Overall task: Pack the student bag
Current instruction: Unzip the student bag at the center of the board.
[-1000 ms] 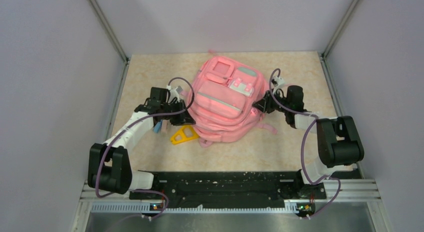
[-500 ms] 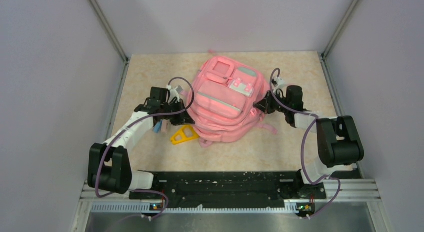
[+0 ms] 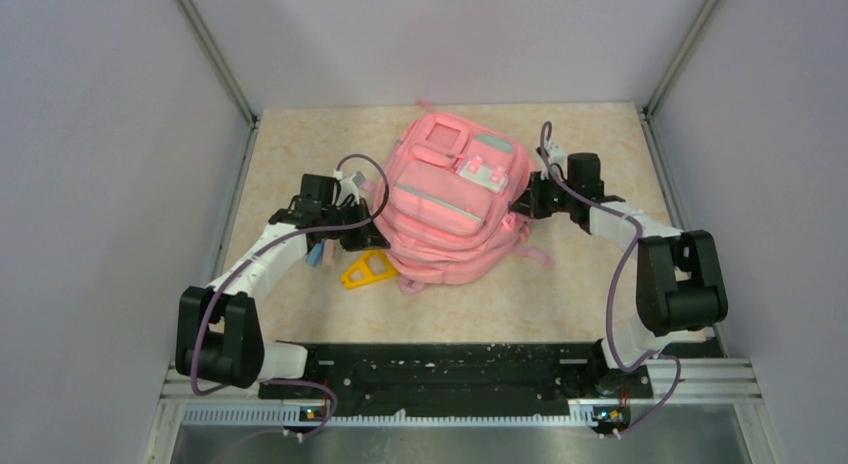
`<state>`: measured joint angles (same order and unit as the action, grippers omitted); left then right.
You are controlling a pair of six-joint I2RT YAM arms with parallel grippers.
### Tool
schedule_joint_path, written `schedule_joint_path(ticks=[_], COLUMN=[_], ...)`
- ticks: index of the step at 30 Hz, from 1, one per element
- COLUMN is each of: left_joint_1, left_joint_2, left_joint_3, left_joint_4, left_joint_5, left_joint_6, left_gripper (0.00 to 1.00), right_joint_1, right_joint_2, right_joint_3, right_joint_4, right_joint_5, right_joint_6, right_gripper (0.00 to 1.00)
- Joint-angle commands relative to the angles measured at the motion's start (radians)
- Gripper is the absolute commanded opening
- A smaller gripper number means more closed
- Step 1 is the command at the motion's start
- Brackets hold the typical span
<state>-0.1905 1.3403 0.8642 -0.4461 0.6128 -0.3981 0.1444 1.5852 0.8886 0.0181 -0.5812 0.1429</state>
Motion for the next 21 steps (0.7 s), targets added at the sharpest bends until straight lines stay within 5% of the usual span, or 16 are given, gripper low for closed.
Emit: schedule_joint_path(ticks=[1,13,21], left_joint_1=[0.003,0.003,0.002], left_joint_2=[0.007,-0.007,-0.014], left_joint_3=[0.030,0.013,0.005], left_joint_4=[0.010,0.033,0.045], left_joint_5=[0.019,0.044,0.054], left_joint_6=[0.004,-0.013,-0.022], left_gripper=[0.00,0.00,0.00], right_joint_1=[0.020,0.060,0.081], right_joint_2=[-0.025,-0.063,-0.128], right_joint_3=[0.111,0.174,0.132], right_joint_4=[-0.134,-0.381,-0.394], right_joint_5=[0.075,0.145,0.125], right_joint_6=[-0.044,0.008,0.029], right_gripper=[0.00,0.00,0.00])
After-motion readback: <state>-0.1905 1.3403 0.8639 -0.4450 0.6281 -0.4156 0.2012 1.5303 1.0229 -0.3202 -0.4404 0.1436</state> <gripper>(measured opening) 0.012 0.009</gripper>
